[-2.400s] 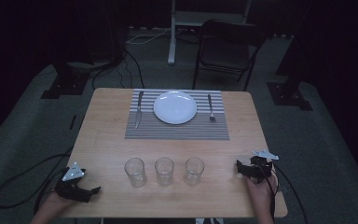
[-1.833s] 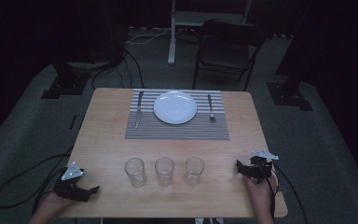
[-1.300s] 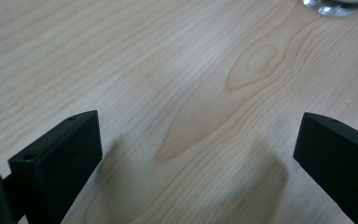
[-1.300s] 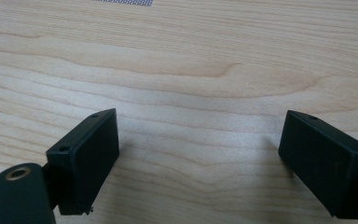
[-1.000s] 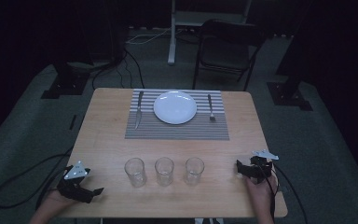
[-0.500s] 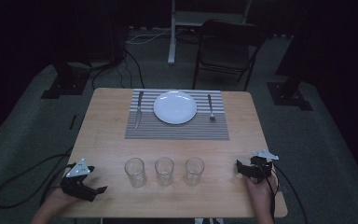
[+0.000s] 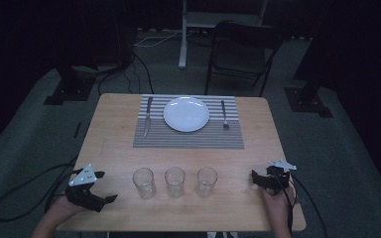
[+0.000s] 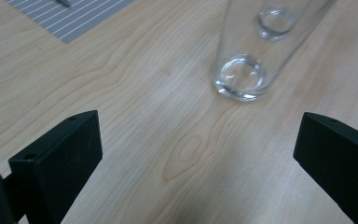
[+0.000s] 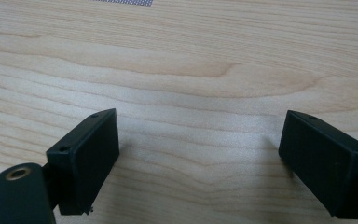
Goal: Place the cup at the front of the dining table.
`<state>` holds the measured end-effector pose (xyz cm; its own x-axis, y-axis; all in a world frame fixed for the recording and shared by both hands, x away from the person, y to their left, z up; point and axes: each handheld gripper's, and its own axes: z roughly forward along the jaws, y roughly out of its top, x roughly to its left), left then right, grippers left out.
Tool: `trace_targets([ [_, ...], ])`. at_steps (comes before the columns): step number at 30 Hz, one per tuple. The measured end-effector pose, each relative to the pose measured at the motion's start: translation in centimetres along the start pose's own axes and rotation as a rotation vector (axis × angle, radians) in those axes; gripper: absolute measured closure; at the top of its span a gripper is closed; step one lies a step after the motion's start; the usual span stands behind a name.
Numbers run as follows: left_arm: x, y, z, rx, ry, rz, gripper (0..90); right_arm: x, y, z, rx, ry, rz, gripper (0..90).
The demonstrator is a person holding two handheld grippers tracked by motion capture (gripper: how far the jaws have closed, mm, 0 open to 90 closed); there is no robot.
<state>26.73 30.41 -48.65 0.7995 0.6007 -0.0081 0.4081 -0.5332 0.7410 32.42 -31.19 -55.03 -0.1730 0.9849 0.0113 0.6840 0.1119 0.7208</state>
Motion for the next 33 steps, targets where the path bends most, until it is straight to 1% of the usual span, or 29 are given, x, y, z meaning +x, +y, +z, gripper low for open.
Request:
trace_targets([
  [2,-0.1,0.3,-0.1,-0.012,-0.017,0.003,1.5,0.0,0.0,0.0,0.000,0.000,0.000,11.9],
  [3,-0.2,0.5,-0.2,-0.020,-0.015,0.006,1.5,0.0,0.0,0.0,0.000,0.000,0.000,11.9],
  [4,-0.2,0.7,-0.3,-0.021,-0.026,0.006,1.5,0.0,0.0,0.0,0.000,0.000,0.000,11.9],
  [6,-0.3,0.9,-0.4,-0.024,-0.024,0.010,1.5,0.0,0.0,0.0,0.000,0.000,0.000,11.9],
  [7,-0.5,1.5,-0.5,-0.029,-0.034,0.019,1.5,0.0,0.0,0.0,0.000,0.000,0.000,11.9],
  [11,-0.7,2.4,-0.6,-0.036,-0.049,0.038,1.5,0.0,0.0,0.0,0.000,0.000,0.000,11.9],
  [14,-0.9,3.2,-0.8,-0.057,-0.070,0.050,1.5,0.0,0.0,0.0,0.000,0.000,0.000,11.9],
  [15,-1.0,3.4,-0.9,-0.067,-0.068,0.060,1.5,0.0,0.0,0.0,0.000,0.000,0.000,11.9],
  [16,-1.0,3.4,-0.9,-0.067,-0.068,0.060,1.5,0.0,0.0,0.0,0.000,0.000,0.000,11.9],
  [17,-1.1,3.7,-0.9,-0.074,-0.081,0.059,1.5,0.0,0.0,0.0,-0.001,0.000,0.001,11.9],
  [18,-1.3,4.1,-0.9,-0.084,-0.087,0.069,1.5,0.0,0.0,0.0,-0.001,0.000,0.000,11.9],
  [21,-1.4,4.5,-0.9,-0.088,-0.099,0.080,1.5,0.0,0.0,0.0,-0.001,0.000,0.000,11.9],
  [22,-1.5,5.0,-0.8,-0.089,-0.113,0.087,1.5,0.0,0.0,0.0,-0.001,0.000,0.000,12.0],
  [23,-1.6,5.2,-0.8,-0.096,-0.109,0.091,1.6,0.0,0.0,0.0,-0.001,0.000,0.001,11.9],
  [25,-1.7,5.7,-0.7,-0.099,-0.118,0.098,1.6,0.0,0.0,0.0,-0.001,0.000,-0.002,11.9],
  [26,-1.8,5.9,-0.7,-0.098,-0.116,0.106,1.6,0.0,0.0,0.0,-0.001,0.000,-0.002,12.0],
  [27,-1.8,6.1,-0.6,-0.095,-0.125,0.109,1.6,0.0,0.0,0.0,-0.001,0.000,-0.002,11.9],
  [28,-1.9,6.3,-0.5,-0.095,-0.122,0.119,1.6,0.0,0.0,0.0,-0.001,0.000,-0.002,12.0],
  [29,-1.9,6.3,-0.5,-0.095,-0.122,0.119,1.6,0.0,0.0,0.0,-0.001,0.000,-0.002,11.9],
  [30,-2.0,6.7,-0.3,-0.088,-0.134,0.123,1.6,0.0,0.0,0.0,-0.001,0.000,-0.002,12.0],
  [31,-2.1,6.8,-0.1,-0.090,-0.129,0.128,1.6,0.0,0.0,0.0,-0.001,0.000,-0.002,12.0],
  [33,-2.3,7.2,0.1,-0.082,-0.139,0.133,1.6,0.0,0.0,0.0,-0.001,0.000,-0.002,12.0],
])
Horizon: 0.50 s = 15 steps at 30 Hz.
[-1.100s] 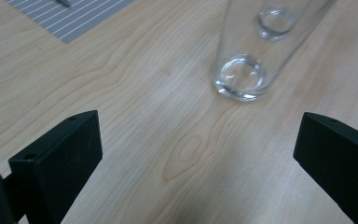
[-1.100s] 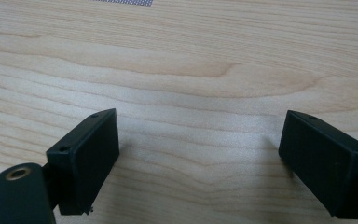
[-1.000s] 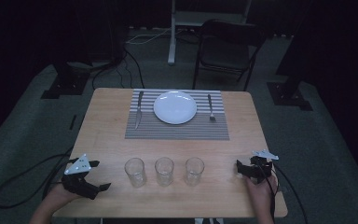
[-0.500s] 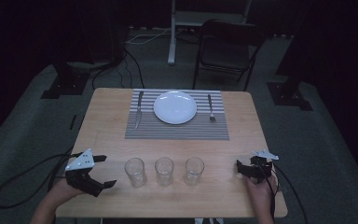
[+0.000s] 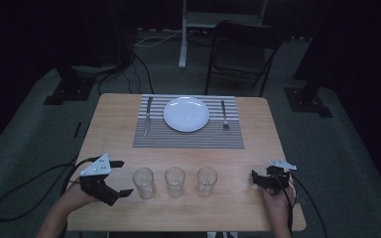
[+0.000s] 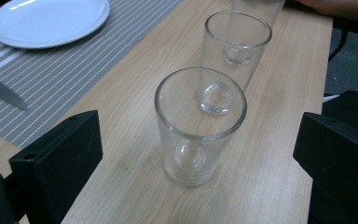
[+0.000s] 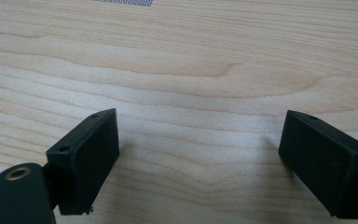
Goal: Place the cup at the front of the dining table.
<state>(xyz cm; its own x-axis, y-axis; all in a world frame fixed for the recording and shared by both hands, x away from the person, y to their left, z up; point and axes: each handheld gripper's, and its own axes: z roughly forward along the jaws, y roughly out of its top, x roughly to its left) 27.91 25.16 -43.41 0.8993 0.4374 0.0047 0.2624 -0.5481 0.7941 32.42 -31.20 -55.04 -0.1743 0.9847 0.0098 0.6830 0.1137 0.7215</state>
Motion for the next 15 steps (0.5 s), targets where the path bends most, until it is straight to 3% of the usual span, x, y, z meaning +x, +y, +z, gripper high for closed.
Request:
trace_targets([
  [15,-0.3,2.2,2.8,0.036,-0.068,0.033,1.6,0.0,0.0,0.0,0.000,0.000,0.000,12.0],
])
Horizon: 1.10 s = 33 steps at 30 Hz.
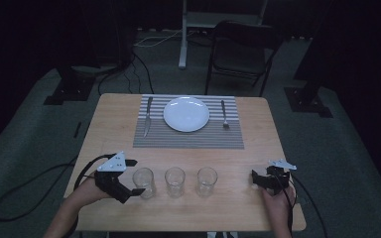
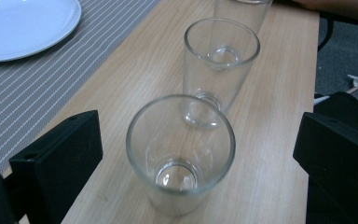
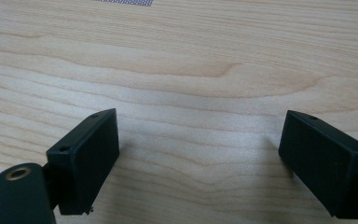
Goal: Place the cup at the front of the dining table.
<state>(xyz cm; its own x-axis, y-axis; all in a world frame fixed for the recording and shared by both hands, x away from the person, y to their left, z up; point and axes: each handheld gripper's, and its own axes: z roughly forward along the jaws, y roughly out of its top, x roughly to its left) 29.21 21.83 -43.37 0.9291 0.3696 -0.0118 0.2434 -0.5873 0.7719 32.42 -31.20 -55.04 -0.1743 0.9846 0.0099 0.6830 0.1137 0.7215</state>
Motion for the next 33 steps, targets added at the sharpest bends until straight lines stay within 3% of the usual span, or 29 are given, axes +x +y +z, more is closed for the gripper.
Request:
trace_targets([
  [33,-0.5,4.6,4.6,0.060,-0.081,0.069,4.4,0.0,0.0,0.0,0.000,0.000,0.001,12.1],
])
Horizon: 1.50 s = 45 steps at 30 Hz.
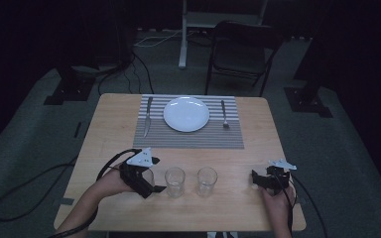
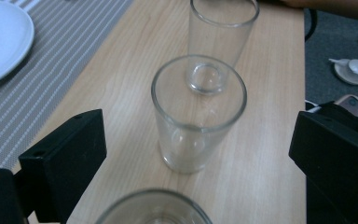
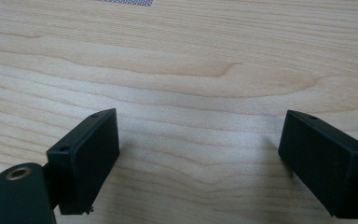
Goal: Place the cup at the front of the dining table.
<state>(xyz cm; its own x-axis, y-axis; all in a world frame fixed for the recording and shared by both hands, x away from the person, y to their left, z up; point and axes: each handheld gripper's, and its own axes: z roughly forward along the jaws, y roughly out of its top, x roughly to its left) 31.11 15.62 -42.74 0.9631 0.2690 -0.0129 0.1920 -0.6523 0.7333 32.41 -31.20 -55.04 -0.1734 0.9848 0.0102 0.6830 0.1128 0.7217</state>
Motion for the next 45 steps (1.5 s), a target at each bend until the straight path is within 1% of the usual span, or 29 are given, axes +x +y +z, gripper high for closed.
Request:
trace_targets([
  [2,0.0,0.3,0.2,-0.002,0.002,0.004,4.4,0.0,0.0,0.0,0.000,0.000,0.000,12.1],
  [3,0.0,0.5,0.4,0.001,-0.010,0.006,4.3,0.0,0.0,0.0,0.000,0.000,0.000,12.1],
  [4,-0.1,0.7,0.5,0.005,-0.002,0.015,4.3,0.0,0.0,0.0,0.000,0.000,0.000,12.1],
  [6,-0.2,1.1,0.9,0.013,-0.012,0.023,4.3,0.0,0.0,0.0,0.000,0.000,0.000,12.1],
  [7,-0.2,1.3,1.1,0.015,-0.008,0.023,4.3,0.0,0.0,0.0,0.000,0.000,0.000,12.1],
  [8,-0.2,1.5,1.4,0.019,-0.020,0.030,4.3,0.0,0.0,0.0,0.000,0.000,0.000,12.1],
  [9,-0.3,1.7,1.5,0.020,-0.015,0.033,4.3,0.0,0.0,0.0,0.000,0.000,0.000,12.1],
  [10,-0.3,1.9,1.7,0.027,-0.022,0.037,4.3,0.0,0.0,0.0,0.000,0.000,0.000,12.1],
  [13,-0.3,2.1,1.9,0.025,-0.020,0.038,4.3,0.0,0.0,0.0,0.000,0.000,0.000,12.1],
  [14,-0.3,2.3,2.1,0.027,-0.029,0.037,4.3,0.0,0.0,0.0,0.000,0.000,0.000,12.1],
  [16,-0.3,2.6,2.4,0.032,-0.022,0.041,4.3,0.0,0.0,0.0,0.000,0.000,0.001,12.2],
  [17,-0.3,2.8,2.6,0.034,-0.035,0.038,4.3,0.0,0.0,0.0,0.000,0.000,0.000,12.2],
  [18,-0.3,2.9,2.7,0.035,-0.029,0.045,4.3,0.0,0.0,0.0,0.000,0.000,0.000,12.2],
  [19,-0.4,3.2,3.0,0.040,-0.039,0.047,4.3,0.0,0.0,0.0,0.000,0.000,0.001,12.2],
  [22,-0.5,3.7,3.4,0.048,-0.038,0.058,4.4,0.0,0.0,0.0,-0.001,0.000,0.000,12.2],
  [26,-0.5,4.0,3.7,0.050,-0.049,0.056,4.3,0.0,0.0,0.0,-0.001,0.000,0.000,12.2],
  [27,-0.6,4.6,4.4,0.063,-0.048,0.062,4.4,0.0,0.0,0.0,-0.001,0.000,0.001,12.2],
  [28,-0.6,4.6,4.4,0.063,-0.048,0.062,4.3,0.0,0.0,0.0,-0.001,0.000,0.000,12.2],
  [29,-0.7,4.9,4.8,0.076,-0.053,0.069,4.4,0.0,0.0,0.0,-0.001,0.000,0.000,12.2],
  [33,-0.9,5.6,5.6,0.079,-0.060,0.086,4.3,0.0,0.0,0.0,0.000,0.000,0.000,12.2],
  [34,-1.1,5.8,5.8,0.086,-0.072,0.091,4.4,0.0,0.0,0.0,-0.001,0.000,0.000,12.2],
  [36,-1.3,6.1,6.3,0.092,-0.069,0.106,4.3,0.0,0.0,0.0,-0.001,0.000,0.000,12.2],
  [37,-1.4,6.4,6.5,0.099,-0.079,0.110,4.4,0.0,0.0,0.0,0.000,0.000,0.001,12.4],
  [38,-1.5,6.5,6.8,0.102,-0.072,0.115,4.3,0.0,0.0,0.0,-0.001,0.000,0.001,12.4],
  [40,-1.5,6.9,7.2,0.105,-0.085,0.115,4.3,0.0,0.0,0.0,0.000,0.000,0.001,12.4],
  [41,-1.6,7.1,7.4,0.110,-0.077,0.122,4.3,0.0,0.0,0.0,0.000,0.000,0.001,12.4],
  [42,-1.6,7.3,7.6,0.113,-0.084,0.122,4.3,0.0,0.0,0.0,-0.001,0.000,0.001,12.4],
  [44,-1.7,7.6,8.0,0.119,-0.072,0.130,4.4,0.0,0.0,0.0,-0.001,0.000,0.001,12.4],
  [45,-1.7,7.8,8.2,0.127,-0.083,0.131,4.4,0.0,0.0,0.0,-0.001,0.000,0.001,12.4],
])
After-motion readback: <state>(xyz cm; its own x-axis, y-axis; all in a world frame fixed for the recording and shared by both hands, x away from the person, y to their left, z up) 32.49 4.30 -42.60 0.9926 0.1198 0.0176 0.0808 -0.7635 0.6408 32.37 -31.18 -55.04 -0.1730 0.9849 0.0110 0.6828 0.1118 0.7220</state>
